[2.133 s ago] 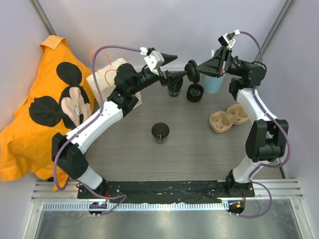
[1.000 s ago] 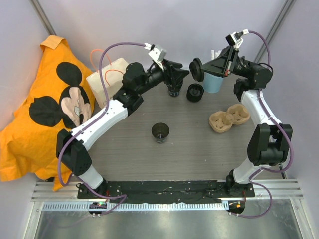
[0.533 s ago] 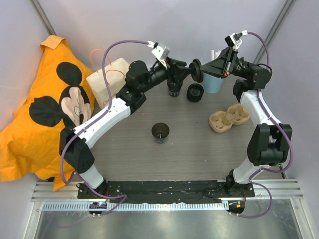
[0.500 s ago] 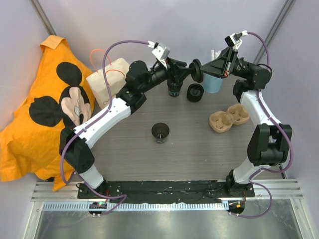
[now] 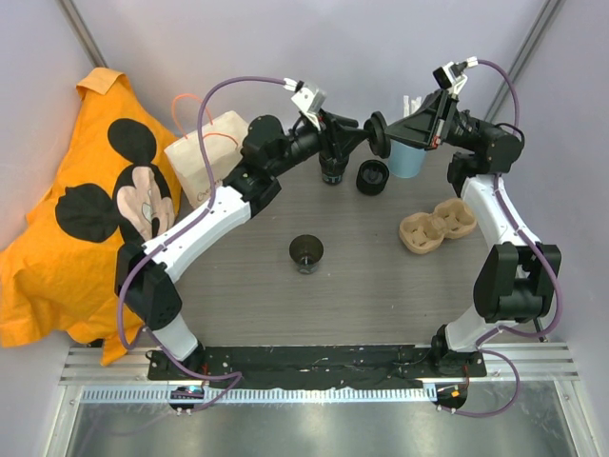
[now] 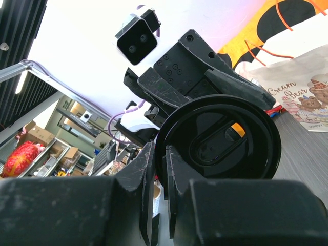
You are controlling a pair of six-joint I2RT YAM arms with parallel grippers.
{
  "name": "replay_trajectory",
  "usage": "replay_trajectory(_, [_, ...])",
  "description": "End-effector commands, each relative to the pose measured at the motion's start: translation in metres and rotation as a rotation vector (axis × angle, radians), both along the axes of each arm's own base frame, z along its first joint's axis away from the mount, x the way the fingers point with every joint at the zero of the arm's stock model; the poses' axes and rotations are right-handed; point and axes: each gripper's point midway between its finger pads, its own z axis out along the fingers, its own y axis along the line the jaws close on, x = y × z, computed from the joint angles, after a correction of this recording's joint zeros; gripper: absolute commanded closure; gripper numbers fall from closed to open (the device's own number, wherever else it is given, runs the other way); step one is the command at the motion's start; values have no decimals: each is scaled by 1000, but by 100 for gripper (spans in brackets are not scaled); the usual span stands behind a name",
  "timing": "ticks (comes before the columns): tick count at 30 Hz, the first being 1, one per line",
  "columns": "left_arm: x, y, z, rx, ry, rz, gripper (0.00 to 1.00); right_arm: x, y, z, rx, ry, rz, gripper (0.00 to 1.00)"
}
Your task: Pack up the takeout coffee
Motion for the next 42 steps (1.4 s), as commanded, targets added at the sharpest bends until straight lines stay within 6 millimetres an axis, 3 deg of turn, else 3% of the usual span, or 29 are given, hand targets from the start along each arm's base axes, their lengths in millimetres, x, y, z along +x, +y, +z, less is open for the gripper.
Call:
replay_trajectory(1, [-2, -1, 26, -45, -57, -5, 57, -49, 1, 19, 8, -411, -6, 84])
replay_trajectory(13, [-8, -4, 36, -64, -63, -32, 57, -44, 1, 14, 13, -392, -10, 84])
replay_trajectory(42, [-10, -9, 27, -49, -49, -58, 80, -51, 1, 22, 17, -414, -8, 84])
